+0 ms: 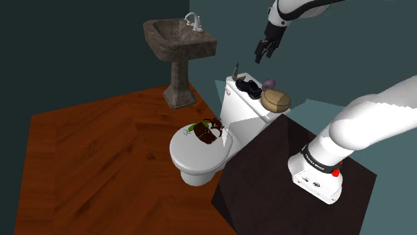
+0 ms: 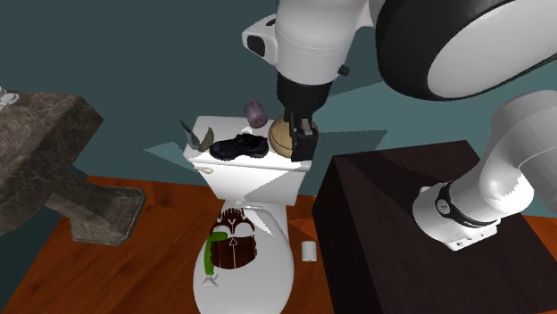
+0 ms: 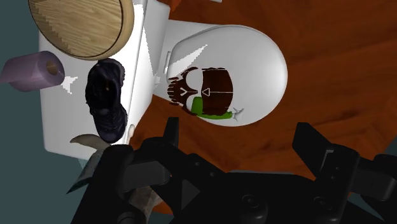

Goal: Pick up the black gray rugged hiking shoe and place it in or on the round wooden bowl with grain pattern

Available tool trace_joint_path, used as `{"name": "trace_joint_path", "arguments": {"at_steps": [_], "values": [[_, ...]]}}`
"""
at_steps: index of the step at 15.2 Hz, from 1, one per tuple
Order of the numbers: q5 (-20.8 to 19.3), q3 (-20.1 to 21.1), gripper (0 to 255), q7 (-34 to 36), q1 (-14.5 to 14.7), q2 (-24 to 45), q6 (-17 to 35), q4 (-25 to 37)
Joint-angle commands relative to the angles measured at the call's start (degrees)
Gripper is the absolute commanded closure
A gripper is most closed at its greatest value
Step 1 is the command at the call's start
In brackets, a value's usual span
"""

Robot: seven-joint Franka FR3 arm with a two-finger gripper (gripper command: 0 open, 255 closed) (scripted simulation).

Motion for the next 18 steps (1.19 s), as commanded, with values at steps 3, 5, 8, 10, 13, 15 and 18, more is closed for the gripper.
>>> {"name": "trace_joint_path", "arguments": {"at_steps": [3,5,8,10,13,15,18], "values": [[0.5,-2.6,0,-3.2,-0.8,7.8,5.0,2.3],[1.3,-3.8,0,-4.9,-1.2,12.0,7.2,3.9],[2.9,-5.3,0,-7.7,-1.9,18.3,10.0,6.9],[4.3,-6.1,0,-9.7,-2.5,22.6,11.6,9.2],[6.7,-6.8,0,-12.7,-3.7,29.2,13.5,13.1],[8.3,-6.9,0,-14.7,-4.8,33.6,14.4,16.1],[10.7,-6.7,0,-17.3,-6.7,40.2,15.3,21.1]]}}
